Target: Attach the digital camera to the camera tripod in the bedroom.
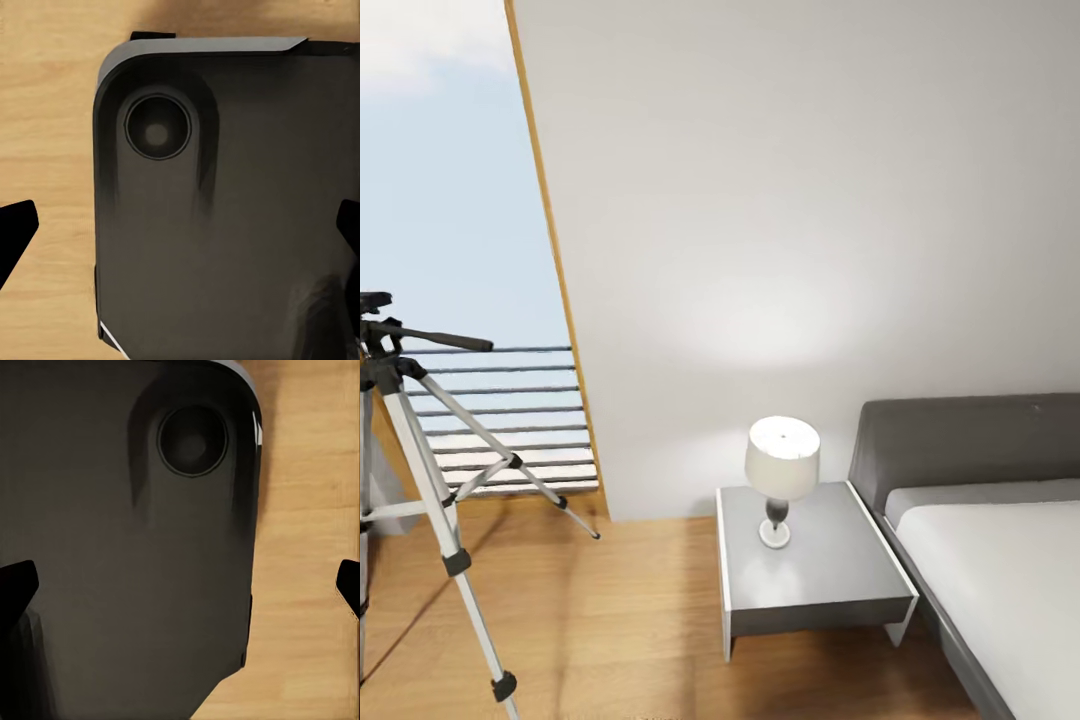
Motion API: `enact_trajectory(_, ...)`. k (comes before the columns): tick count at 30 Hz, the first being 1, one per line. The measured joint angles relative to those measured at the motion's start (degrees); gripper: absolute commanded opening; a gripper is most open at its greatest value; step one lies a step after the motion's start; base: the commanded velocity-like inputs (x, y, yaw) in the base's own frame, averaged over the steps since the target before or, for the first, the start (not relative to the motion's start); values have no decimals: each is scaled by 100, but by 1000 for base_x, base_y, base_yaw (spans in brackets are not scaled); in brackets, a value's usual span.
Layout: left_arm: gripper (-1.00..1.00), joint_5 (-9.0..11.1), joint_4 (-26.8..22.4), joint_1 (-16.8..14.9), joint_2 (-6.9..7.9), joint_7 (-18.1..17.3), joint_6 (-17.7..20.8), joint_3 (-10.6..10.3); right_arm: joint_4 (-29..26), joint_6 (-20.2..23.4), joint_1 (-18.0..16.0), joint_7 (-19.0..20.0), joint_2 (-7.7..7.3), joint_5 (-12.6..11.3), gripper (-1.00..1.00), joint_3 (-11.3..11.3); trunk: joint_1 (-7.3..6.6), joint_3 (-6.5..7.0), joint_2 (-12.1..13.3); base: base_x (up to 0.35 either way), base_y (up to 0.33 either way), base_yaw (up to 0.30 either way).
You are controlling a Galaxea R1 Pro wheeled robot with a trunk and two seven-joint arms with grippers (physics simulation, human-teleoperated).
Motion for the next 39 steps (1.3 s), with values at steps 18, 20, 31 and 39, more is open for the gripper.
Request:
enact_trajectory(18, 100, 1, -6, 0, 0, 0, -3, -2, 0, 0, 0, -3, -6, 0, 100, 4, 0, 0, 0, 0, 0, 273)
enact_trajectory(20, 100, 1, -7, 0, -2, 0, -4, -2, 0, 0, 0, -2, -8, 0, 100, 5, 0, 0, 0, 0, 0, 273)
enact_trajectory(31, 100, -2, -8, 0, -1, 0, -8, -2, 0, 0, 0, -8, -28, 0, 100, 4, 0, 0, 0, 0, 0, 273)
enact_trajectory(39, 100, -4, -9, 0, 0, 0, -9, -2, 0, 0, 0, -6, -29, 0, 100, 5, 0, 0, 0, 0, 0, 273)
